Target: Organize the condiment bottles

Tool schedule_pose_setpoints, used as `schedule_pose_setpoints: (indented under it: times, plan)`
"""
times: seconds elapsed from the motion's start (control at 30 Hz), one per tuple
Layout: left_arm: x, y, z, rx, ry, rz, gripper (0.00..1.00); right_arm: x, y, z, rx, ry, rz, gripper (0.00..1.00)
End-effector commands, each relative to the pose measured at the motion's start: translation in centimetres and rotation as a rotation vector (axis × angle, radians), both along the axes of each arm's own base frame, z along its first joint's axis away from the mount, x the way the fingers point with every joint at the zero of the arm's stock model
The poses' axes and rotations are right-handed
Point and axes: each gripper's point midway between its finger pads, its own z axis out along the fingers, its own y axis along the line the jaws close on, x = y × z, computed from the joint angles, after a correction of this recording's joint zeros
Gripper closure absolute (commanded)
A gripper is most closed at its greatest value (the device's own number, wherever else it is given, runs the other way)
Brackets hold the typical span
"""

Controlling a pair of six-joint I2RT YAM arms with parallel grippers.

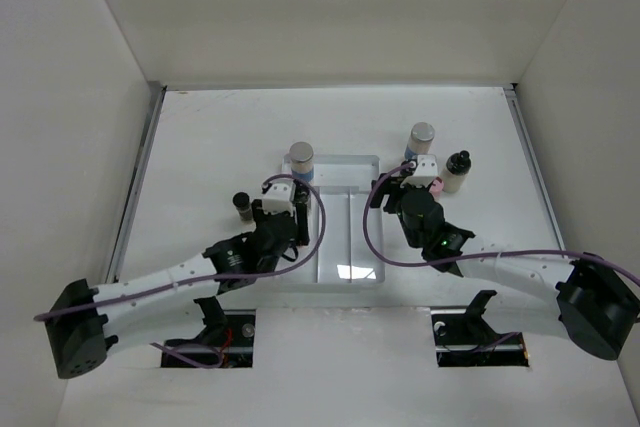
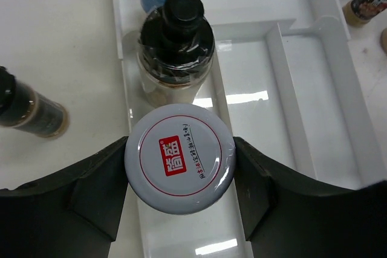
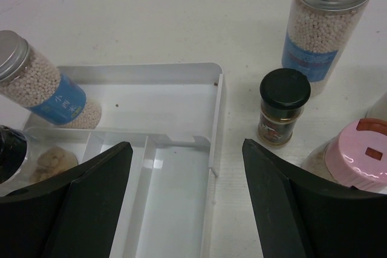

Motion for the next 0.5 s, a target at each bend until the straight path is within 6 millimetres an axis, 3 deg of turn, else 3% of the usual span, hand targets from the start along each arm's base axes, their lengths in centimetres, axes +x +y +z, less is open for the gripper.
schedule_pose_setpoints:
  times: [0.0,0.27,0.47]
  plan:
    - [2.1,-2.7,3.2,-0.157,-0.109,0.046,0.56,0.4,0.0,1.0,0.044,-0.035,-0.013,0.20]
    - [4.9,-2.8,0.6,-0.099,-0.107,0.097,0.56,0.2,0.0,1.6,0.053,-0.048,-0.009,0.19]
    - [5.3,-2.4,-1.4,-0.068,-0.091,0.111,0.51,0.2,-0.1,1.7,0.054,-0.051,-0.011,0.19]
